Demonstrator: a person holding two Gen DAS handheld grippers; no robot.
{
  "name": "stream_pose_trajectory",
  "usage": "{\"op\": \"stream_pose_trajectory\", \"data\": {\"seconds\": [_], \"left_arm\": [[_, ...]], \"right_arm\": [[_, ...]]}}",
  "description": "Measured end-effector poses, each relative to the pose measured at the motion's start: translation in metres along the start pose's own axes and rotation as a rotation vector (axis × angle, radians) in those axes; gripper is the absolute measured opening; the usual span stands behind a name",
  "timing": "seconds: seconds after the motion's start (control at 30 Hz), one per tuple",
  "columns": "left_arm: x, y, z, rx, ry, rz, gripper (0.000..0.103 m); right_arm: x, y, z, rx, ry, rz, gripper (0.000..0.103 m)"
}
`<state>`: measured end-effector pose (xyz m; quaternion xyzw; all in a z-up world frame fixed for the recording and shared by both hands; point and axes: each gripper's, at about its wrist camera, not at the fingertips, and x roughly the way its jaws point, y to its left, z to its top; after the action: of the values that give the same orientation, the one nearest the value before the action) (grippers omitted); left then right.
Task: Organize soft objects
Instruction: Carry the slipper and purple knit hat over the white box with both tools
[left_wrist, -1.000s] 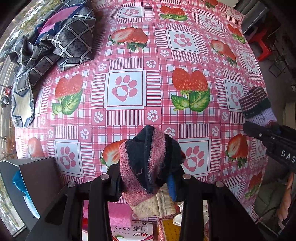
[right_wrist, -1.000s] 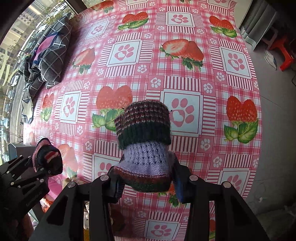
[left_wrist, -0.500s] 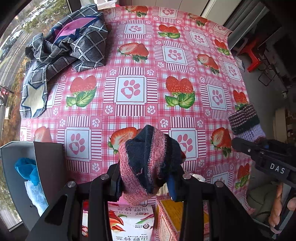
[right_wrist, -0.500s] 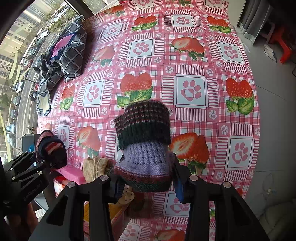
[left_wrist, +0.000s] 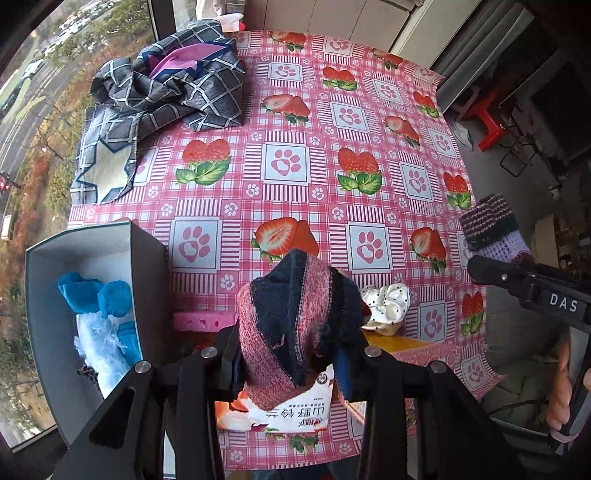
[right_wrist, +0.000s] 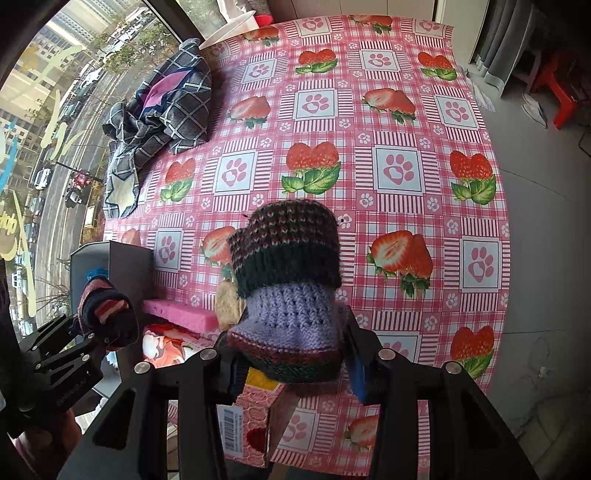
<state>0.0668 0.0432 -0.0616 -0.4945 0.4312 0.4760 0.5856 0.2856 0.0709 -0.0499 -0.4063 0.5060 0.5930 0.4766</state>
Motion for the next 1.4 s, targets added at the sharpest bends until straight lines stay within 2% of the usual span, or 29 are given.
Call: {"op": "stream_pose_trajectory", "data": {"seconds": [0.27,0.57,1.07,1.4], "left_arm": [[-0.02,0.023,-0.035,-0.008,0.005,0.002,0.041],[-0.039,0.051,-0.066,-0.058,-0.02,0.005,0.041],[-0.069,0.134,-0.11,-0.274,-0.1,0.043,0.041],[-0.078,0.175,-0.138,-0.363,-0.131,0.089,0.041]], "right_arm": [[-0.019,0.03,-0.021,-0.011,-0.011,0.022,0.045],[-0.021,0.073,-0.045,-0.082,0.012,0.013,0.045],[-0.002,0.181,-0.068,-0.304,0.072,0.022,0.045],[0.009,0.238,-0.085,-0.421,0.1,0.022,0.045]]}}
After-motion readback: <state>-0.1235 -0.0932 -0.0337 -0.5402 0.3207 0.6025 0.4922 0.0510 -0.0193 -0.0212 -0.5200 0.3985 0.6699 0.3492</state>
